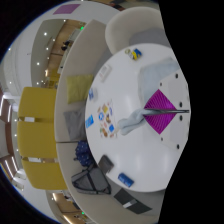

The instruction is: Fold towel

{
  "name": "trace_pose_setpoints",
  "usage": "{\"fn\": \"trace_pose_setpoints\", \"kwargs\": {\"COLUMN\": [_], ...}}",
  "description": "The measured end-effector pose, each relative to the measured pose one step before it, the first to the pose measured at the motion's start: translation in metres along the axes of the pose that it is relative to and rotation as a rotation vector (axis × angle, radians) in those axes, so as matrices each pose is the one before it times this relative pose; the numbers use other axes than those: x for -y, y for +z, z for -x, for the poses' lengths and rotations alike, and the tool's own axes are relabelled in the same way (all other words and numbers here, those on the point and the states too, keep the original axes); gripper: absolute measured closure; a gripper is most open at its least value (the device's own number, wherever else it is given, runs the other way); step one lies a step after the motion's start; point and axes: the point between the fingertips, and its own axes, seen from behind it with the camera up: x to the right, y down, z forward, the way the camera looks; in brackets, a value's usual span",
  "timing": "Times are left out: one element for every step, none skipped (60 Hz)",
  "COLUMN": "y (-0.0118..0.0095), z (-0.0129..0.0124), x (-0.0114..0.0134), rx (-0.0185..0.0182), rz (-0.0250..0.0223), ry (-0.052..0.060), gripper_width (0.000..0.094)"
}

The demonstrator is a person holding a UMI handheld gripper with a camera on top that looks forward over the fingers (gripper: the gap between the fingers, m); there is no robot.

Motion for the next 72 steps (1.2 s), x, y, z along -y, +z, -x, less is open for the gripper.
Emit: {"fn": "trace_pose_setpoints", "kwargs": {"y": [-0.00008,0.00059,0.00099,0.00031,0.00157,0.00363,0.00192,0.0031,0.00303,0.00356,0.00397,0.00419,0.00466,0.00454,0.00477,0.00474,0.00413,0.00407,0.00342,0.0027,0.00137,0.00045,-0.00051,-0.0019,-0.00316,-0.00465,-0.00645,-0.00576,-0.00697,-0.0075,-0.00814,-0.00791,-0.01181,-0.01012,-0.01079,-0.01116,-0.01143,-0.01188,-0.00915,-0.01326,-0.01263,-0.01252,-0.01225,-0.01261,-0.01254,-0.01239,-0.00716,-0.01145,-0.01092,-0.01074,-0.01044,-0.0098,-0.00926,-0.00716,-0.00713,-0.00724,-0.00648,-0.00665,-0.00575,-0.00577,-0.00508,-0.00442,-0.00383,-0.00129,-0.00274,-0.00216,-0.00185,-0.00215,-0.00202,-0.00161,-0.00103,-0.00095], "z": [-0.01259,-0.01252,-0.01223,-0.01282,-0.01161,-0.01204,-0.01052,-0.01013,-0.01001,-0.00926,-0.00835,-0.0075,-0.00681,-0.00468,-0.0041,-0.00377,-0.00352,-0.00322,-0.00359,-0.00374,-0.00565,-0.00441,-0.00336,-0.00392,-0.00396,-0.00457,-0.00221,-0.00184,-0.00163,-0.00127,-0.00155,-0.00146,-0.0026,-0.00216,-0.00181,-0.00143,-0.00124,-0.00112,0.00012,-0.00059,-0.00014,0.0007,0.00095,0.00129,0.00091,0.00063,0.0024,0.00153,0.00041,0.00053,0.00032,-0.00002,0.0001,0.00103,-0.00023,-0.00037,-0.00057,-0.00082,-0.00091,-0.00074,-0.00047,-0.00002,-0.00002,-0.00084,0.00131,0.00029,0.00047,-0.00003,0.00002,0.00027,0.00064,0.00088], "x": [0.00107,0.00038,-0.00011,-0.0014,-0.00102,-0.00096,-0.00172,-0.00172,-0.00235,-0.00241,-0.00265,-0.00298,-0.00382,-0.00368,-0.00431,-0.00521,-0.00554,-0.00512,-0.00551,-0.00552,-0.00421,-0.00313,-0.00206,-0.00239,-0.00136,-0.00092,0.00002,0.0003,0.00058,0.00092,0.00128,-0.0001,0.00103,0.00097,0.00078,0.00085,0.00079,0.00053,-0.0011,0.00021,0.00007,-0.00025,-0.00067,-0.00119,-0.00085,-0.00095,-0.00299,-0.00022,-0.00022,-0.00007,-0.00093,-0.00095,-0.00081,-0.00189,-0.00109,-0.0005,-0.00024,-0.00054,-0.00041,-0.00057,-0.0006,-0.00051,-0.00091,0.00026,-0.00198,-0.00065,-0.00023,-0.00032,-0.00023,-0.00014,-0.00046,-0.00078], "rx": [-0.00997,-0.00985,-0.00958,-0.00836,-0.00879,-0.00685,-0.00717,-0.00708,-0.00765,-0.00644,-0.00451,-0.00163,0.00225,0.00403,0.00609,0.00686,0.00582,0.00768,0.00386,-0.00227,-0.00695,-0.0007,0.00157,0.00186,-0.00012,0.00422,0.00565,0.00639,0.00665,0.00839,0.00471,0.00338,0.00302,0.00146,0.00122,0.00144,0.00151,0.0013,0.00134,0.00143,0.00448,0.00609,0.00691,0.00605,0.00434,0.00328,0.00283,0.00257,0.00332,0.0016,0.00059,-0.00036,-0.00127,-0.00221,-0.00289,-0.00332,-0.0035,-0.0036,-0.00233,-0.00139,-0.00074,-0.00015,0.00001,0.00242,-0.00193,-0.00177,-0.00297,-0.00344,-0.00351,-0.00074,0.00177,0.00256], "rz": [-0.00115,0.0009,0.00179,0.00273,0.00401,0.00366,0.00366,0.00223,0.00215,0.00214,0.00244,0.00248,0.0027,0.003,0.00564,0.00967,0.01257,0.0118,0.01273,0.01376,0.01181,0.00761,0.00339,0.00416,0.00147,-0.00199,-0.00035,-0.00124,-0.00279,-0.00424,-0.00442,-0.00519,-0.00154,-0.0017,-0.00161,-0.00203,-0.00144,-0.00104,-0.00323,0.00001,0.00098,0.0017,0.00348,0.00471,0.00439,0.00313,-0.00174,0.00158,-0.00022,0.00006,0.00165,0.00212,0.0011,-0.002,-0.00177,-0.0026,-0.00293,-0.00257,-0.00196,-0.00247,-0.00252,-0.0021,-0.00102,-0.00045,-0.00377,-0.00405,-0.00489,-0.00498,-0.00413,-0.00257,-0.0012,-0.00078], "ry": [-0.0047,-0.0045,-0.0042,-0.0034,-0.0028,-0.0029,-0.0012,-0.002,-0.003,-0.0034,-0.0038,-0.0045,-0.0049,-0.0045,-0.0046,-0.0061,-0.0076,-0.0089,-0.0092,-0.0081,-0.0035,-0.0014,0.0025,0.0021,0.0049,0.0068,0.0086,0.0073,0.0071,0.0064,0.0067,0.0077,0.0082,0.0071,0.0067,0.0061,0.0057,0.0066,0.0093,0.0095,0.0099,0.0106,0.011,0.0107,0.0099,0.0097,0.011,0.008,0.005,0.0024,0.0,-0.0018,-0.0028,-0.0033,-0.0048,-0.004,-0.0028,-0.0017,-0.002,-0.0027,-0.0038,-0.0042,-0.0044,-0.0042,-0.0047,-0.0039,-0.0044,-0.0051,-0.0055,-0.0048,-0.0026,-0.0011], "gripper_width": [0.0912,0.0912,0.0912,0.0913,0.0912,0.0911,0.0911,0.0911,0.0911,0.0911,0.091,0.0905,0.0895,0.0894,0.0892,0.0846,0.0732,0.0618,0.0504,0.039,0.0276,0.0162,0.0048,0.0057,0.0099,0.0101,0.0087,0.0071,0.0065,0.0066,0.0067,0.0068,0.0069,0.007,0.007,0.0066,0.0066,0.0067,0.0069,0.0066,0.0066,0.0066,0.0066,0.0064,0.0065,0.0064,0.0064,0.0064,0.0065,0.0065,0.0063,0.0063,0.0063,0.0066,0.0067,0.0062,0.0063,0.0062,0.0064,0.0066,0.0065,0.0067,0.0066,0.0066,0.0065,0.0064,0.0064,0.0064,0.0063,0.0067,0.0068,0.0065]}}
